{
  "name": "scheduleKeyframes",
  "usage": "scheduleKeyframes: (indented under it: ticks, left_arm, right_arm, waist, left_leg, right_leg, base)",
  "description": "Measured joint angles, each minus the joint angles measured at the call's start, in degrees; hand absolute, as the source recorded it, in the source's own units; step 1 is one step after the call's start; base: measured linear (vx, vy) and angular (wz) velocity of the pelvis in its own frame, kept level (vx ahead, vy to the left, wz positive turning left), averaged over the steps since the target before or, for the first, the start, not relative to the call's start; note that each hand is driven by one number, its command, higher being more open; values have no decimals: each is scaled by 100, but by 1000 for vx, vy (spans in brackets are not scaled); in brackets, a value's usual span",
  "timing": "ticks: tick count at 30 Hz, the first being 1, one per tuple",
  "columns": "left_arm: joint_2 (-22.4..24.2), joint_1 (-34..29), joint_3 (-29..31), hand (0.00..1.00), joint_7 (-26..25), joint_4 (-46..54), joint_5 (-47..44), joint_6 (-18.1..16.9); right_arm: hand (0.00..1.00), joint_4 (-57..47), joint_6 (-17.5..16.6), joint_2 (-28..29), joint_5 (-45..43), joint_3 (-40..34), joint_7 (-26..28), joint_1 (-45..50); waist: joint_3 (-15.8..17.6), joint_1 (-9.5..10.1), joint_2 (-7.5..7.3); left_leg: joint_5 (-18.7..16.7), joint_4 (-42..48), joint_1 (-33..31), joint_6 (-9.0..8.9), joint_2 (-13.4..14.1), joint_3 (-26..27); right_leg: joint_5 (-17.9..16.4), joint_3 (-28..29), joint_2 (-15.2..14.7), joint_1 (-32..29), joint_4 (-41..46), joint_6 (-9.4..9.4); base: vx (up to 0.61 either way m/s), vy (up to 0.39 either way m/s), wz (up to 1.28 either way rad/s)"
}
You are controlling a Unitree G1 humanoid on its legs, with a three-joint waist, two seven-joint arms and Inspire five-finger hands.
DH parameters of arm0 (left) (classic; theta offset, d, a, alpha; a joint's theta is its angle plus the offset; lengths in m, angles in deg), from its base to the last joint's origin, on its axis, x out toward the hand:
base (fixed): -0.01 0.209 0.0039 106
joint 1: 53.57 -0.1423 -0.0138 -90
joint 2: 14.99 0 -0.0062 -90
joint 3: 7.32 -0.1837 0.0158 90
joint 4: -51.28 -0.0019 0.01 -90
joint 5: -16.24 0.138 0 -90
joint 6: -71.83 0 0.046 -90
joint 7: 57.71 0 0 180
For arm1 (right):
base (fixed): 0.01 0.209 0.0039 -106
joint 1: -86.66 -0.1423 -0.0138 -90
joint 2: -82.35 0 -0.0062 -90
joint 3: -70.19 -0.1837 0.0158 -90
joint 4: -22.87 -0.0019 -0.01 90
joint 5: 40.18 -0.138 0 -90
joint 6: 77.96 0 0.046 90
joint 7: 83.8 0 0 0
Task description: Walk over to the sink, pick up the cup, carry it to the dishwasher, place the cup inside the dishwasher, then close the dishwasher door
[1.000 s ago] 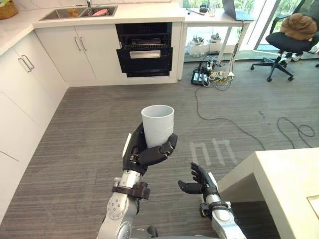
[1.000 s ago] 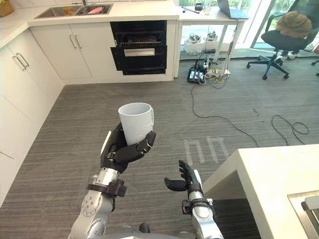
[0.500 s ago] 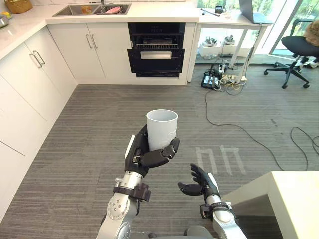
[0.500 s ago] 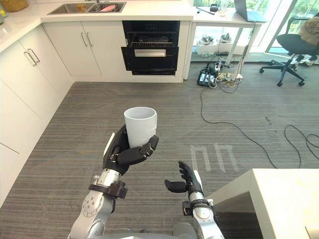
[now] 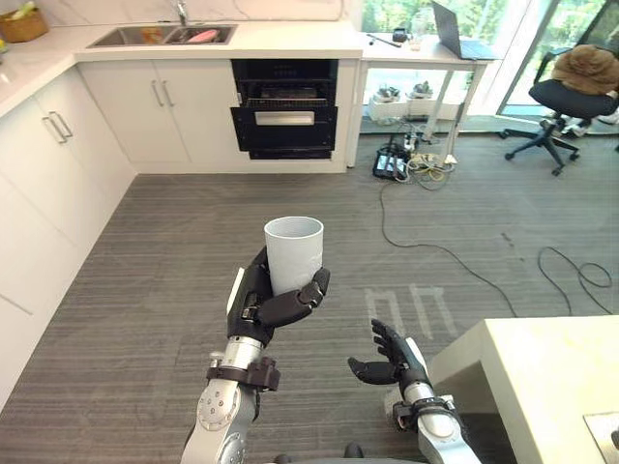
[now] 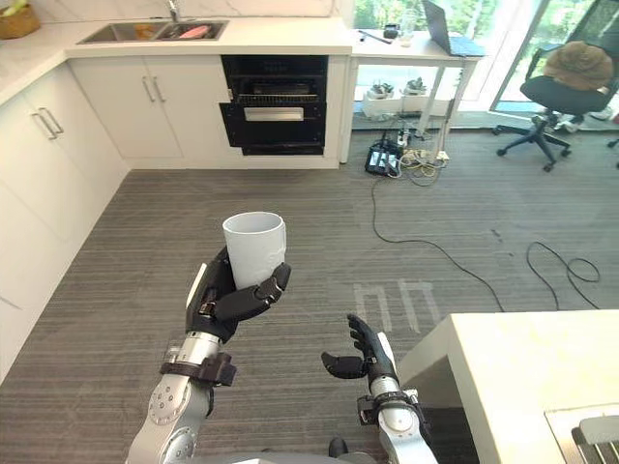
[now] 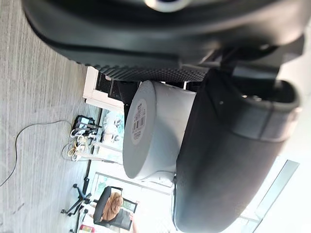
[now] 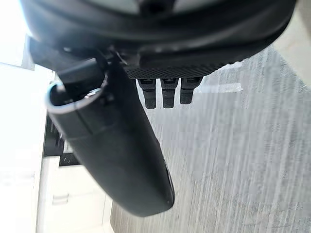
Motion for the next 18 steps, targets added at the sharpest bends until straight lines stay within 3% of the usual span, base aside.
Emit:
scheduleKeyframes:
  ticks: [6, 11, 16, 18]
  left_arm:
    - [126, 242, -145, 30, -149, -445, 0, 91]
    - [148, 294, -315, 30, -251, -438, 0, 169]
    - [167, 289, -263, 30, -271, -341, -5, 168]
    - [196, 253, -154, 30, -303, -254, -41, 169]
  right_arm:
    - [90, 74, 60, 1, -2, -185, -184, 70]
    - [90, 95, 94, -3, -1, -406, -374, -185]
    - [90, 89, 89, 5, -1, -500, -506, -302]
    - [90, 87, 89, 7, -1, -501, -511, -419]
  waist:
    - [3, -7, 7]
    - [26, 18, 23]
    - [108, 261, 51]
    - [161, 330, 94]
  left_leg:
    - [-69, 195, -153, -105, 123, -147]
    - [-26, 216, -214, -160, 128, -489]
    - [-40, 555, -568, -200, 3, -1124]
    - [-143, 707, -758, -237, 3, -1128]
  right_leg:
    - [30, -383, 45, 60, -121, -96]
    - [-188, -774, 58, 82, 166, -176]
    - [-413, -1408, -49, 79, 412, -188]
    - [-419, -1614, -77, 80, 420, -187]
  base:
    - [37, -59, 13]
    - [12, -47, 41]
    - [-64, -15, 66]
    - [-82, 19, 69]
